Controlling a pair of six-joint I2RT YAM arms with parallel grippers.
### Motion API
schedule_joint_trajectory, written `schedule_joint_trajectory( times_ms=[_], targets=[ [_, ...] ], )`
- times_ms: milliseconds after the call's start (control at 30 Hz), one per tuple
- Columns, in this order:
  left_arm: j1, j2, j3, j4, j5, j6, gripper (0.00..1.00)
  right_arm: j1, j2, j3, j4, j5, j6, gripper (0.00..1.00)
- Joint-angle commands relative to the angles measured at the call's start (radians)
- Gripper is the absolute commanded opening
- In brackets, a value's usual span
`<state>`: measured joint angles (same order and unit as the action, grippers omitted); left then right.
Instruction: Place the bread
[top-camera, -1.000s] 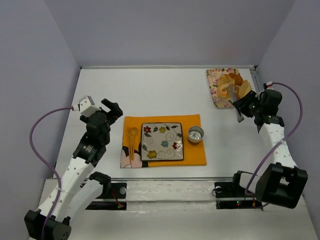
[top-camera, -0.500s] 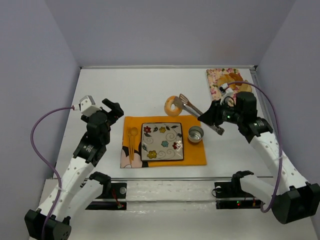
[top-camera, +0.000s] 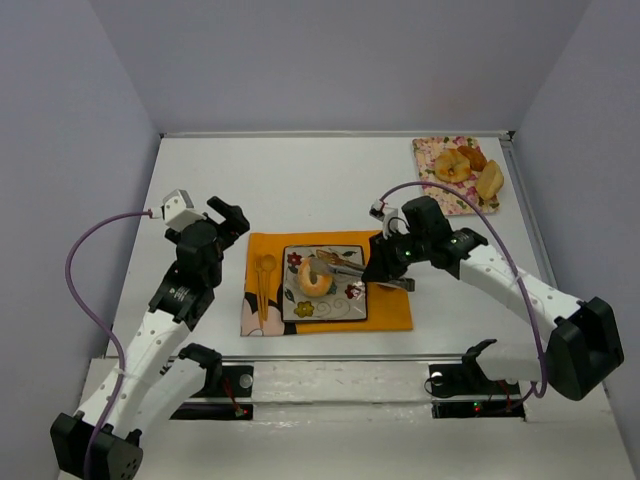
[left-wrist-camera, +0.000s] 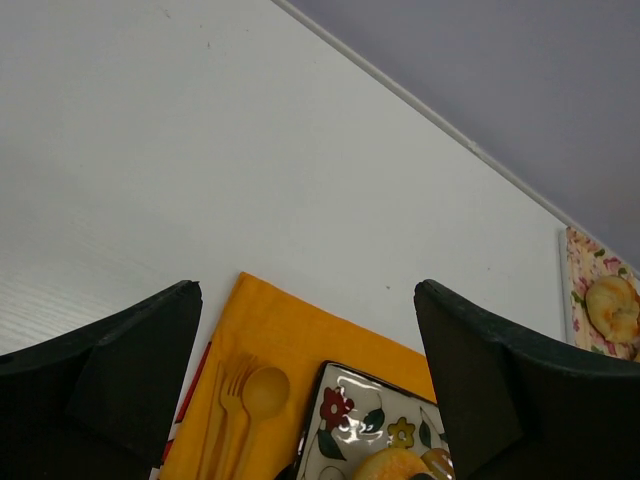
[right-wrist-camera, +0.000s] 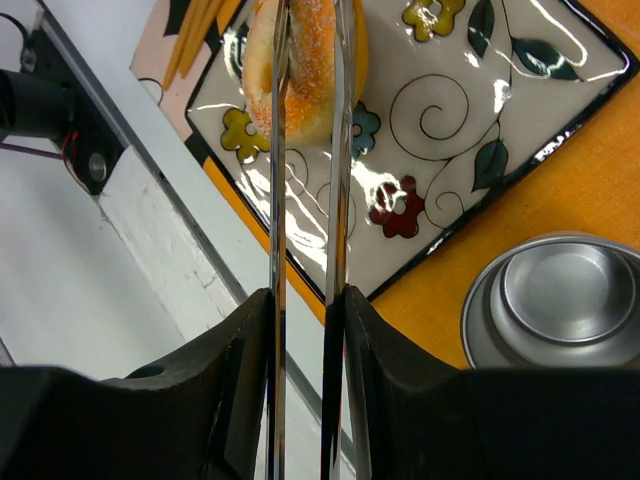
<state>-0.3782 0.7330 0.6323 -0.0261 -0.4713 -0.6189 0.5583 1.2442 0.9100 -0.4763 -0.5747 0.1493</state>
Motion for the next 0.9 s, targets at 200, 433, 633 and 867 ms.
schedule_joint_trajectory(
  times_ms=[200,433,633,867],
  targets=[
    [0.002,-0.001,-0.005,0.054,-0.015,-0.012,0.99,0.009,0.009,0.081,-0.008,0.051,-0.022,0.43],
    [0.002,-0.004,-0.005,0.054,-0.009,-0.012,0.99,0.009,0.003,0.096,-0.013,0.082,-0.017,0.54],
    [0.002,-0.010,-0.005,0.052,-0.009,-0.010,0.99,0.009,0.000,0.112,-0.013,0.098,-0.016,0.56],
    [0.002,-0.014,-0.006,0.052,-0.009,-0.010,0.99,0.009,-0.029,0.164,-0.008,0.263,0.038,0.48]
  ],
)
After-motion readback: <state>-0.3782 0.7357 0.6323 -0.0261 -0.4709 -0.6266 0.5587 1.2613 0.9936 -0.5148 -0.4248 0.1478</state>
